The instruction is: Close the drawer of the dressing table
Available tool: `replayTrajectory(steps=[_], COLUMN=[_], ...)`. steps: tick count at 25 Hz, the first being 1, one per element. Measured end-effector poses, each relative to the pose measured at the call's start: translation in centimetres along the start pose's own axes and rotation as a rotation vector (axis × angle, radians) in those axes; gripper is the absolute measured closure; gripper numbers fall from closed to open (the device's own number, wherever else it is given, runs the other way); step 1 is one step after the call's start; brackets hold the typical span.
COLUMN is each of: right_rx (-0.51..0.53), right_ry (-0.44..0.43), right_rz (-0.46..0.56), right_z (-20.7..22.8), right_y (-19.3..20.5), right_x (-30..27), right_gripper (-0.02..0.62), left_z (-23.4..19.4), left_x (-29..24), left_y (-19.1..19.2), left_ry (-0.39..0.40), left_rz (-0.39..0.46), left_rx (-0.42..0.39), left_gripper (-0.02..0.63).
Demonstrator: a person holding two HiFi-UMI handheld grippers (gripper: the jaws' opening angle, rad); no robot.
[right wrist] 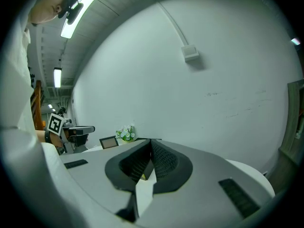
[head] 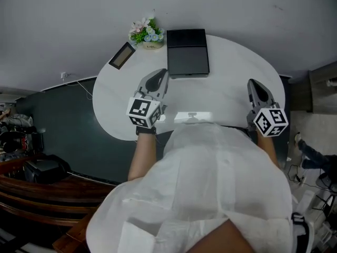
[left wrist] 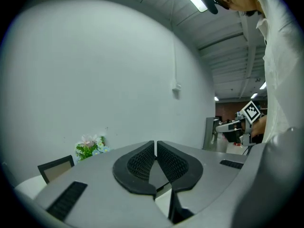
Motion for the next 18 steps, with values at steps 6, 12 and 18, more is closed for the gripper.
replayTrajectory(steps=[6, 12, 18], right_rx=[0.098, 0.109, 0.105], right_ry=[0.028, 0.036, 0.037], right_rz=[-0.054, -0.042, -0.039], right_z=[-1.0, -2.0, -2.7], right_y=[0.6, 0.6, 0.9], right_x=[-0.5, -0.6, -1.0], right_gripper=[0.586, 0.586, 0.586], left_z=[-1.1, -0.9, -1.5], left_x=[1.4, 2.1, 2.5], left_y=[0.0, 0.4, 0.5], left_ry=[-0.031, -0.004, 0.011], left_rz=[0.037, 0.02, 0.018], left_rx=[0.08, 0.06, 0.053], left_gripper=[0.574, 0.574, 0.574])
Point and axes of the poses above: the fingertips, and each gripper's own axes: x backward along the fingers, z to its right, y out of its underside, the point moved 2 cm from there along x, backward along the fingers, and after that the axes turned 13 degrees about -x, right-handed, at the moved point
